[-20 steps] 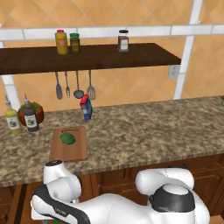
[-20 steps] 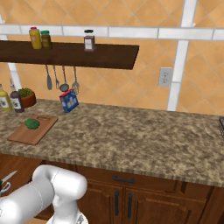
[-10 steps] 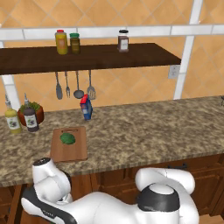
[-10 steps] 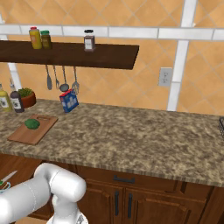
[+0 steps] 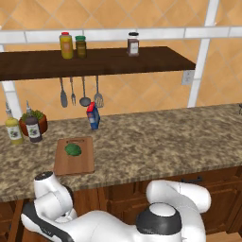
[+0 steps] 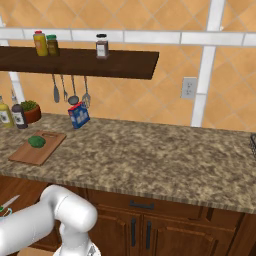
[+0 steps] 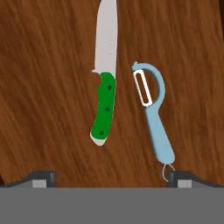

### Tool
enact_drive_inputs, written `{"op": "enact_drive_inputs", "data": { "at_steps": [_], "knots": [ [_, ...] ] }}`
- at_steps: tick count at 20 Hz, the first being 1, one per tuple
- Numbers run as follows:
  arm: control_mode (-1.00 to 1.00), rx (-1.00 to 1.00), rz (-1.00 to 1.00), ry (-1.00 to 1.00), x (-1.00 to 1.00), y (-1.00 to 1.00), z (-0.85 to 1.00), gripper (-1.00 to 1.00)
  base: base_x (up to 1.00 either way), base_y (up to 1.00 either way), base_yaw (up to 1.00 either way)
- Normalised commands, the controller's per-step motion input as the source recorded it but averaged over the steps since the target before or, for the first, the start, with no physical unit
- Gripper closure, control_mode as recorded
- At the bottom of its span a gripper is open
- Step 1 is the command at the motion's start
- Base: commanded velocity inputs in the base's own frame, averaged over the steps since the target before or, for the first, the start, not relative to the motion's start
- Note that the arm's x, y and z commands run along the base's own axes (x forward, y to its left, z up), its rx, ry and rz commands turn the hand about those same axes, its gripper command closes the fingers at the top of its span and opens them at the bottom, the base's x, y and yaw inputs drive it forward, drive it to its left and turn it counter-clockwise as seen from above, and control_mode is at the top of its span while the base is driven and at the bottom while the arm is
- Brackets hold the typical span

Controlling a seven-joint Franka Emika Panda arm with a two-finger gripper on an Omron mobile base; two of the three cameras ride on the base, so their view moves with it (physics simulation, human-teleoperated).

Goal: Place the appropriate cutting tool for cutting the broccoli skin on the cutting board.

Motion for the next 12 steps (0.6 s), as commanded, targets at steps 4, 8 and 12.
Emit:
{"op": "enact_drive_inputs", "data": {
  "at_steps": [4, 8, 12],
  "knots": [
    [-1.0, 0.0, -0.05, 0.0, 0.11, 0.0, -0.4, -1.0, 0.0, 0.0, 0.0],
    [-1.0, 0.0, -0.04, 0.0, 0.14, 0.0, -0.32, -1.0, 0.0, 0.0, 0.0],
    [-1.0, 0.0, -0.03, 0.0, 0.21, 0.0, -0.37, -1.0, 0.0, 0.0, 0.0]
  ]
}}
